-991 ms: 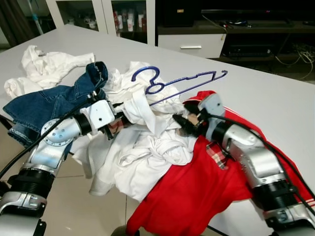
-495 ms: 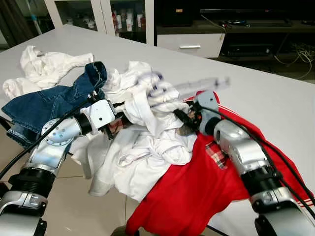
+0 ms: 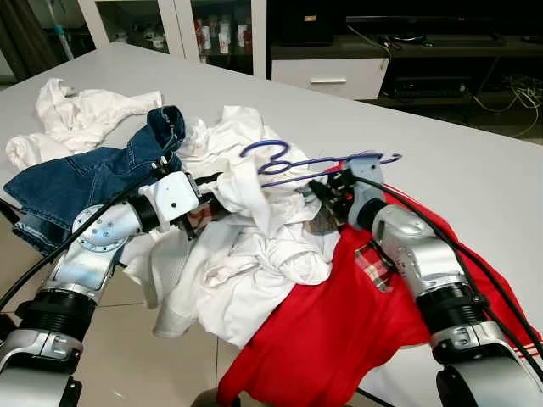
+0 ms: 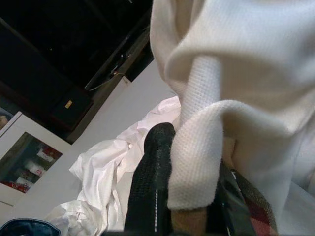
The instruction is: Hang hanger
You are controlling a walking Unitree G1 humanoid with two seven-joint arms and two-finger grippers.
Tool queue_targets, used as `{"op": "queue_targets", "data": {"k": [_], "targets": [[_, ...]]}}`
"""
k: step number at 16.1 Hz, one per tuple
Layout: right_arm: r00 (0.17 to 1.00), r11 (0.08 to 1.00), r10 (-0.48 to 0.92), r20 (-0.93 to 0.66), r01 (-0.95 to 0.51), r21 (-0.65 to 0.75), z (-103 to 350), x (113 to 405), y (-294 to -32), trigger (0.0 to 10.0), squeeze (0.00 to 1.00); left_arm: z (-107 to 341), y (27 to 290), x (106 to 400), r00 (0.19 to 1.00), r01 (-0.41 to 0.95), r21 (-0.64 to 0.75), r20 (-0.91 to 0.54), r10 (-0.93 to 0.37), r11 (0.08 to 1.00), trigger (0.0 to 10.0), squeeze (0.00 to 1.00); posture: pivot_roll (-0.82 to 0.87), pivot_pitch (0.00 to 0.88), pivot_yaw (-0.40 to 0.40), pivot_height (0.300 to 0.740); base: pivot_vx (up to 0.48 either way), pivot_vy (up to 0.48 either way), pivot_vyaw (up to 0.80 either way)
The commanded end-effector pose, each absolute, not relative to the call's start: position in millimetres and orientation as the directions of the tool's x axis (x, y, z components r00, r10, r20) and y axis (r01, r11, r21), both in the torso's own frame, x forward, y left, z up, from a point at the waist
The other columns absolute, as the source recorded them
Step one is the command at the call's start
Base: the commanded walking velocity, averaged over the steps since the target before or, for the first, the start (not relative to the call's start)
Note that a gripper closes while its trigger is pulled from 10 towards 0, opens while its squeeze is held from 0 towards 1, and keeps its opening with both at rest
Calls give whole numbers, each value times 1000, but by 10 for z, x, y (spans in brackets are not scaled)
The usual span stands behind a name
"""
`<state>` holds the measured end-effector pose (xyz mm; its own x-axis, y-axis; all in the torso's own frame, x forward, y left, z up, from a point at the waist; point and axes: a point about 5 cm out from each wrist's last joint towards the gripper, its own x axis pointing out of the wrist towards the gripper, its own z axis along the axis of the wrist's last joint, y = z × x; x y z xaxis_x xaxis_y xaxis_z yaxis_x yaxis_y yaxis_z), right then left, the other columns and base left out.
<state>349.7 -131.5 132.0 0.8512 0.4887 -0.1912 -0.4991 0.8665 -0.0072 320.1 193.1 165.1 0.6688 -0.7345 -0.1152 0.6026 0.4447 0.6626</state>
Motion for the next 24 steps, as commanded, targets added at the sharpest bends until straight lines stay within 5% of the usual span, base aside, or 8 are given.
{"op": "queue_targets", "data": {"k": [1, 6, 11, 13, 17, 18, 23, 24], "targets": [[884, 889, 452, -120, -457, -17, 1497, 3553, -1421, 0, 0, 1690, 1934, 3212, 672, 588, 675, -102, -733, 445, 0, 0, 76, 0, 12, 740, 0, 0, 0], [932, 928, 360, -46, -363, -83, 1732, 3601, -1684, 0, 0, 1674, 1930, 3210, 678, 585, 673, -100, -729, 452, 0, 0, 73, 0, 10, 740, 0, 0, 0], [876, 857, 483, 11, -470, -210, 1912, 3518, -1468, 0, 0, 1697, 1904, 3262, 709, 536, 693, -61, -703, 481, 0, 0, 64, 0, 7, 740, 0, 0, 0], [847, 825, 531, 6, -516, -230, 1889, 3470, -1350, 0, 0, 1742, 1874, 3285, 720, 515, 683, -16, -694, 519, 10000, 0, 67, 0, 6, 740, 0, 0, 0], [850, 825, 527, -5, -512, -238, 1889, 3483, -1352, 0, 0, 1763, 1834, 3239, 684, 536, 674, 7, -730, 508, 10000, 0, 73, 0, 5, 740, 0, 0, 0], [854, 828, 521, -7, -507, -239, 1892, 3490, -1357, 0, 0, 1762, 1826, 3213, 667, 547, 675, 7, -745, 495, 10000, 1000, 75, 0, 5, 740, 0, 0, 0], [859, 831, 512, -23, -502, -239, 1875, 3503, -1347, 0, 0, 1777, 1779, 3166, 633, 540, 707, 15, -774, 456, 10000, 1000, 79, 0, 3, 740, 0, 0, 0], [856, 827, 516, -31, -507, -243, 1866, 3500, -1326, 0, 0, 1704, 1736, 3127, 604, 590, 689, -30, -797, 421, 10000, 0, 78, 0, 3, 740, 0, 0, 0]]}}
